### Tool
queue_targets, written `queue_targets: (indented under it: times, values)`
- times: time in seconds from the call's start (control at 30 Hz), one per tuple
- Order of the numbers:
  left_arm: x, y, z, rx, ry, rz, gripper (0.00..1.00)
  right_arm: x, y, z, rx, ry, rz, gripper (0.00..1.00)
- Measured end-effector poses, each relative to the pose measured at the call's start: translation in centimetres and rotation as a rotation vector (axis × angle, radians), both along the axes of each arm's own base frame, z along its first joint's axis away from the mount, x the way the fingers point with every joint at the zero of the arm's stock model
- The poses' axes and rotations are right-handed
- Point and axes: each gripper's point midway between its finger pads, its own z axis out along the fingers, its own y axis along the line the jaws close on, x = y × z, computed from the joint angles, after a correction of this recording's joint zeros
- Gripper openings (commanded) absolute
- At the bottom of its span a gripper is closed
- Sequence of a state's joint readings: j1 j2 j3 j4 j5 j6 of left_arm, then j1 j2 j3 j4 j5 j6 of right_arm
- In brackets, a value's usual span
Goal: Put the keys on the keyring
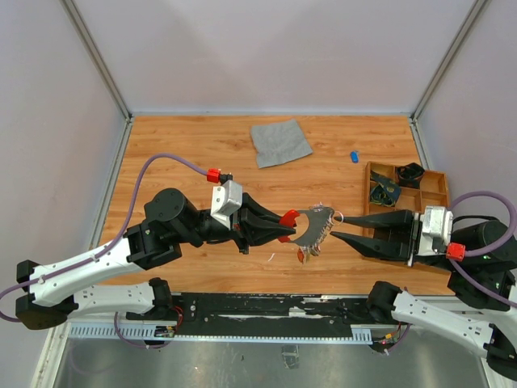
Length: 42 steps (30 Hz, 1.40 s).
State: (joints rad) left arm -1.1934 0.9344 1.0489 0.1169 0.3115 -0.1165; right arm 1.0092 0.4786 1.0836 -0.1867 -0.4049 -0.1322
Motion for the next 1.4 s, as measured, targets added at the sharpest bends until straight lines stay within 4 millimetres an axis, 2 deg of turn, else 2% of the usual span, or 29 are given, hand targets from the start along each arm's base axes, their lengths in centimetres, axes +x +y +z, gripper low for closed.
queue_targets:
  times: [0.3,0.83,1.4]
  values:
    - [0.0,0.0,0.0,0.000,0.000,0.000,0.01,-0.2,0.7,-0.6,-0.036,0.002,0.030,0.26]
    - [0.0,0.0,0.0,0.000,-0.001,0.000,0.00,0.6,0.1,-0.3,-0.026,-0.032,-0.027,0.18]
    - [0.0,0.0,0.0,0.000,0.000,0.000,0.01,0.4,-0.3,0.7,-0.011,-0.070,-0.038,0.21]
